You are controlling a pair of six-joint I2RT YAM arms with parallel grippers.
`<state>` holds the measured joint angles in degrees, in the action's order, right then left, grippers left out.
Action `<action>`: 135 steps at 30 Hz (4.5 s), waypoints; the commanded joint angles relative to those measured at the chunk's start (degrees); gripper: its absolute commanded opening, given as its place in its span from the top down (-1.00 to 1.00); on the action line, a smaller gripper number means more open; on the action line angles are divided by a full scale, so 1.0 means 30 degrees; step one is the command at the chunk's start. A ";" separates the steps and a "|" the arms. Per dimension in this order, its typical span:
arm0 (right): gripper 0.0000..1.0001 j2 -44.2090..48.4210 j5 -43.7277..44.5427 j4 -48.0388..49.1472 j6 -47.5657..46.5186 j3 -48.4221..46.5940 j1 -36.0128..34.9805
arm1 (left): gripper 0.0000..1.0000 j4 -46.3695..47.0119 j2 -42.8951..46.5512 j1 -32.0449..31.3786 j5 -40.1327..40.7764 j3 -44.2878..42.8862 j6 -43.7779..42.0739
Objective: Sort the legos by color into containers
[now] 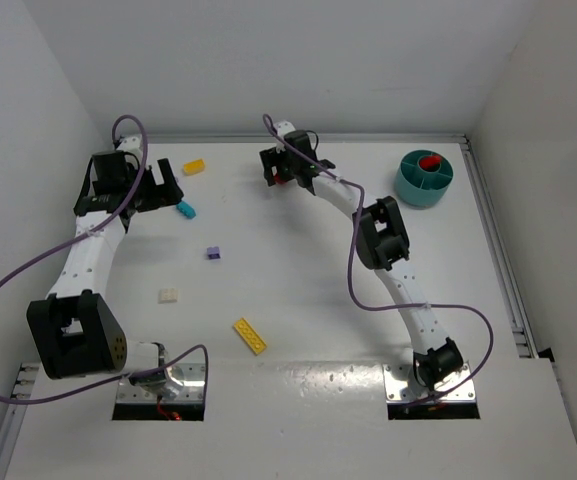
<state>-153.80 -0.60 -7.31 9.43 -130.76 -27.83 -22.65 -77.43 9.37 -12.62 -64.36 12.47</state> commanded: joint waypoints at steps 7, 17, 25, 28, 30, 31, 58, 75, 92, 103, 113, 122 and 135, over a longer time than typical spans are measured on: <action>-0.46 -0.0356 -0.2842 0.0767 -0.1032 0.0372 0.0489 | -0.99 0.0022 0.0290 0.0218 -0.0099 -0.0725 -0.0406; -0.44 -0.0737 -0.4048 0.0386 -0.1679 -0.0359 0.0841 | -0.99 -0.0154 0.0292 0.0218 -0.0480 -0.0725 -0.0582; -0.32 -0.0737 -0.4487 -0.0229 -0.2265 -0.0564 0.0841 | -0.99 -0.0329 0.0292 0.0218 -0.0480 -0.0725 -0.0582; -0.17 -0.0737 -0.4487 -0.0229 -0.2265 -0.0564 0.0841 | -0.99 -0.0329 0.0466 0.0218 -0.0480 -0.0725 -0.0582; -0.04 -0.0737 -0.4692 -0.0229 -0.2470 -0.0332 0.0841 | -0.99 -0.0329 0.0468 0.0218 -0.0480 -0.0725 -0.0582; 0.00 -0.0562 -0.4895 0.0032 -0.2470 0.0192 0.0841 | -0.99 -0.0329 0.0468 0.0218 -0.0480 -0.0725 -0.0582; 1.00 1.7808 -0.2028 -0.6907 -0.6627 1.2737 0.7224 | -0.99 0.1692 0.2196 -0.4001 0.0516 0.0359 -0.0406; 1.00 1.5000 0.0112 -0.9250 -0.7687 0.9692 1.1151 | -0.99 0.1692 0.1083 -0.4557 0.0868 -0.1018 -0.0231; 1.00 1.2772 0.0288 -0.9633 -0.7685 0.8227 1.3087 | -0.99 0.1516 0.1083 -0.4557 0.1043 -0.1018 -0.0231; 1.00 1.1890 0.0495 -0.8959 -0.7685 0.7844 1.3263 | -0.99 0.1516 0.1083 -0.4382 0.1219 -0.1018 -0.0231; 1.00 1.1129 -0.0591 -0.8754 -0.7099 0.7024 1.2913 | -0.99 0.1516 0.0731 -0.4382 0.1219 -0.1018 -0.0231; 1.00 1.0369 -0.1878 -0.8549 -0.6542 0.6057 1.2735 | -0.99 0.1516 0.0731 -0.4382 0.1219 -0.1018 -0.0231; 1.00 1.0775 -0.2464 -0.7878 -0.6134 0.7401 1.2735 | -0.99 0.1516 0.0555 -0.4382 0.1219 -0.1018 -0.0231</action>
<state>-123.59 -6.46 -33.78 -10.26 -110.98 10.68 -19.62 -76.01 -3.81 -9.15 -65.10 11.22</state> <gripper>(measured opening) 0.362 0.995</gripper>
